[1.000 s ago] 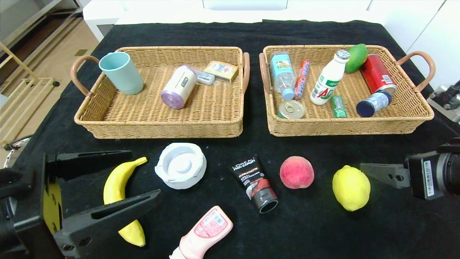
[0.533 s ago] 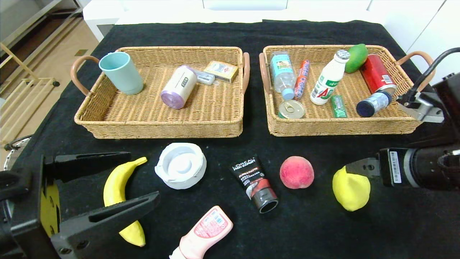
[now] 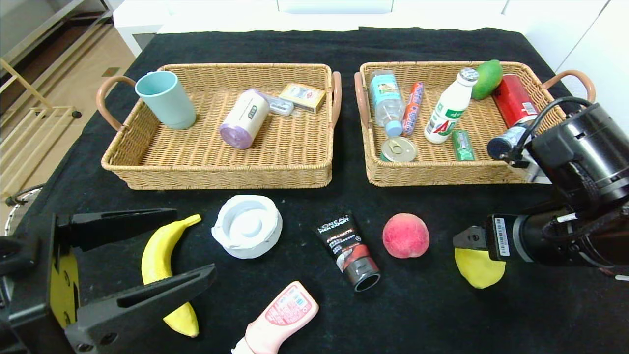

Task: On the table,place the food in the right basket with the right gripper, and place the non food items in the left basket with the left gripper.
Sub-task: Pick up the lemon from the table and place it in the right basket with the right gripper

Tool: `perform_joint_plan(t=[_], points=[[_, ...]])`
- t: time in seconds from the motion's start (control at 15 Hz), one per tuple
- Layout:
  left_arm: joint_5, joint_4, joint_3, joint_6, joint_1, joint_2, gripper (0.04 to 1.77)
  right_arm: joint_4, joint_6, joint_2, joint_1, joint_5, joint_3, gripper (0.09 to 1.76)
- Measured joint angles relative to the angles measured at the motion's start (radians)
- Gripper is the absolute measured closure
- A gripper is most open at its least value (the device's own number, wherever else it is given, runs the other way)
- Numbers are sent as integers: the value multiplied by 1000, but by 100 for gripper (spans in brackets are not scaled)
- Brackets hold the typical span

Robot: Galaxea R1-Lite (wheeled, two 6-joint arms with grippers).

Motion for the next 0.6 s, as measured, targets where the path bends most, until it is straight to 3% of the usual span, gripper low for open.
perform_joint_plan(t=[0.6], points=[[-1,0,0,1,0,-15,9,-7,37,63,1,-1,7,14]])
